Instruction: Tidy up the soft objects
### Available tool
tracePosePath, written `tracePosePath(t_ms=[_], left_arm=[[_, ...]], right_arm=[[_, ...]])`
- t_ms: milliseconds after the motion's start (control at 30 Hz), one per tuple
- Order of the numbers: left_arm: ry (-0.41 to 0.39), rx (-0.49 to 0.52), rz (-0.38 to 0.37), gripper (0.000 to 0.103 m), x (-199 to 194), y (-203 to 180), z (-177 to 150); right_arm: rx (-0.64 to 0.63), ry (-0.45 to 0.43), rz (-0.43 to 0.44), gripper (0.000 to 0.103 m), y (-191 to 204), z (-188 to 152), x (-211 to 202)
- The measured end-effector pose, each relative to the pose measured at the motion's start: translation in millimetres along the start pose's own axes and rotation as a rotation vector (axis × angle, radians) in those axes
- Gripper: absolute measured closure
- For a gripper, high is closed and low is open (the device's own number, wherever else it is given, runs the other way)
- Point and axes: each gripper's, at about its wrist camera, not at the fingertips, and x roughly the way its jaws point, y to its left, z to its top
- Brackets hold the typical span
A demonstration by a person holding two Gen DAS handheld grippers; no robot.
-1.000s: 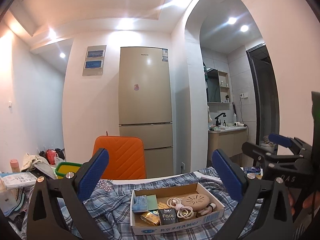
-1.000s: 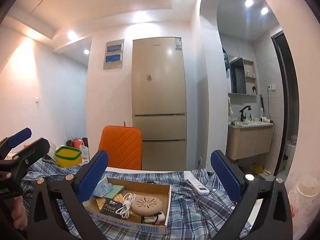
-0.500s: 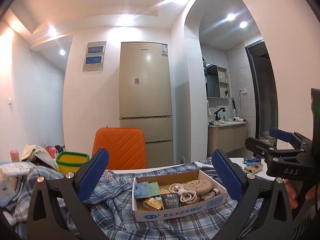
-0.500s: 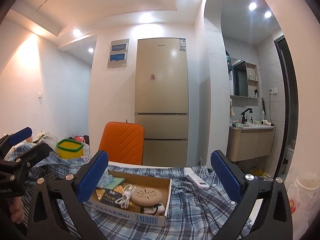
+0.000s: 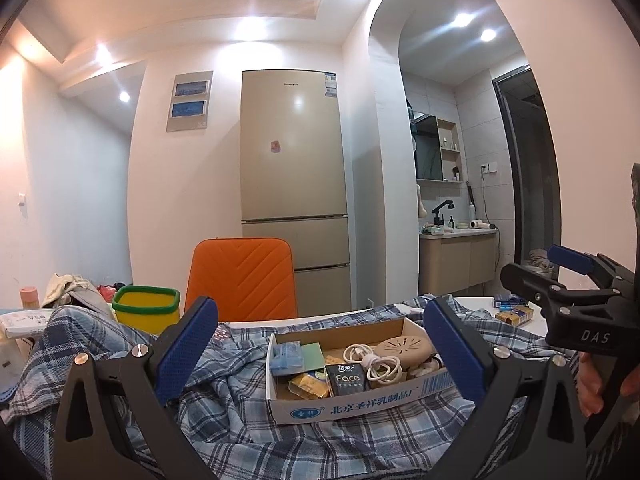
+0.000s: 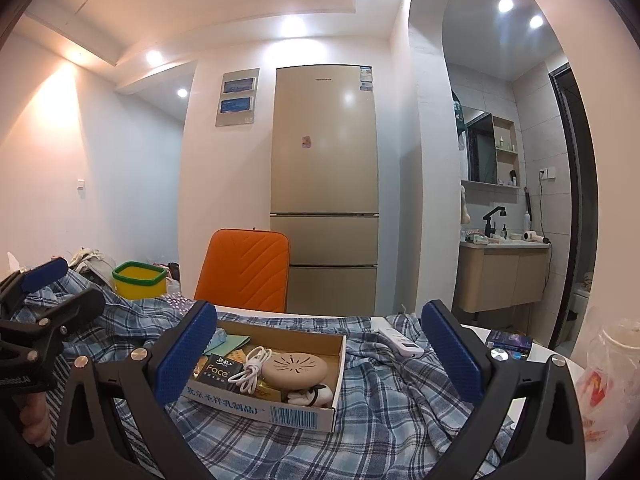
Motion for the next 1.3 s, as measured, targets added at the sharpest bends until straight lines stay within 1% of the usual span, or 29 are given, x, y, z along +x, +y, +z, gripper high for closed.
tracePosePath(t_ms=[300, 633, 1300], left_arm=[[-0.017, -0.012, 0.003, 0.0, -4.0, 1.5, 0.3], [-0.01, -0.035, 0.009, 0.0, -1.6, 6.7, -0.8], [-0.006, -0.035, 0.022, 0.0, -1.1, 8.0, -1.1]], right_arm=[[-0.008, -0.005, 0.001, 0.0, 2.5, -1.9, -0.3], [-0.012, -0.013, -0.002, 0.0, 4.9, -1.9, -0.2], [-0.009, -0.006, -0.003, 0.0, 6.1, -2.6, -0.4]])
